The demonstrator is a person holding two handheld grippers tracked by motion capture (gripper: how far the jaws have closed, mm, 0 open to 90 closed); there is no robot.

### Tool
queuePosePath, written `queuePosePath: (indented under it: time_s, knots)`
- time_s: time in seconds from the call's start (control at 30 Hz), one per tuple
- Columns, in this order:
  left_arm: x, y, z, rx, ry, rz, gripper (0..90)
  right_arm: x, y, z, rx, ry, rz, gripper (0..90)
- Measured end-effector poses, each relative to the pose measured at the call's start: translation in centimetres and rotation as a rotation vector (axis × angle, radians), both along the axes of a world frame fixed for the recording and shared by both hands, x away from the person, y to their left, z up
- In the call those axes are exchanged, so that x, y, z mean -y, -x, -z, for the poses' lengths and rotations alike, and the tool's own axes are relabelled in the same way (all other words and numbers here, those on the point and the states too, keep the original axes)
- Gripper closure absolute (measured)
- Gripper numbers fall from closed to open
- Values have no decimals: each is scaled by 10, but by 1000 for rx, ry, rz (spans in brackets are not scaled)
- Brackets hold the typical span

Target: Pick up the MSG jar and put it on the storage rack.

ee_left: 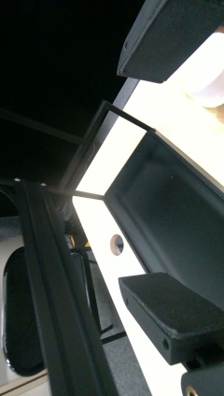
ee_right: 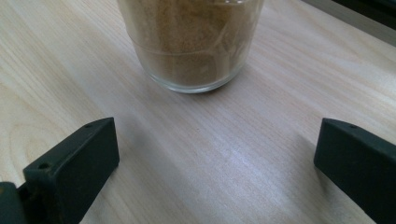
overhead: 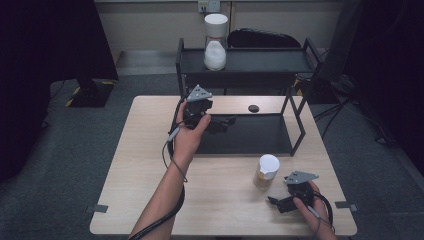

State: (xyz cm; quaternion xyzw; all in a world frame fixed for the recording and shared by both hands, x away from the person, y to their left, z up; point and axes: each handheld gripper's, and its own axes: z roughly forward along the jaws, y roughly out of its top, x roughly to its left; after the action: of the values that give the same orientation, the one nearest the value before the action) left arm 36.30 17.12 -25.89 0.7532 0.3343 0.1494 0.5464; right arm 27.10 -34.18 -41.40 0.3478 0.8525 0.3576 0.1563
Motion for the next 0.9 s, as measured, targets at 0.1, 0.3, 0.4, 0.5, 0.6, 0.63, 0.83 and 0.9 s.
queuePosePath:
  time_s: [0.1, 0.3, 0.4, 0.5, 0.6, 0.63, 0.83, 0.9]
  knots:
    - [-1, 1, 8, -7, -3, 0, 14, 0, 0, 0, 0, 0, 0, 0]
    - [-2, 1, 22, -25, -7, 1, 14, 0, 0, 0, 0, 0, 0, 0]
    - [-4, 0, 31, -39, -2, 5, 14, 0, 0, 0, 0, 0, 0, 0]
    - [-6, 0, 40, -47, -5, 7, 14, 0, 0, 0, -1, 0, 0, 0]
    - [-10, 0, 49, -63, 5, 7, 14, 0, 0, 0, -1, 1, 0, 0]
    - [-10, 0, 51, -69, 1, 9, 14, 0, 0, 0, -1, 1, 0, 0]
    - [-15, -1, 64, -89, 7, 6, 14, 0, 0, 0, -1, 1, 0, 0]
    - [-16, 0, 68, -89, 11, 7, 14, 0, 0, 0, 0, 1, 0, 0]
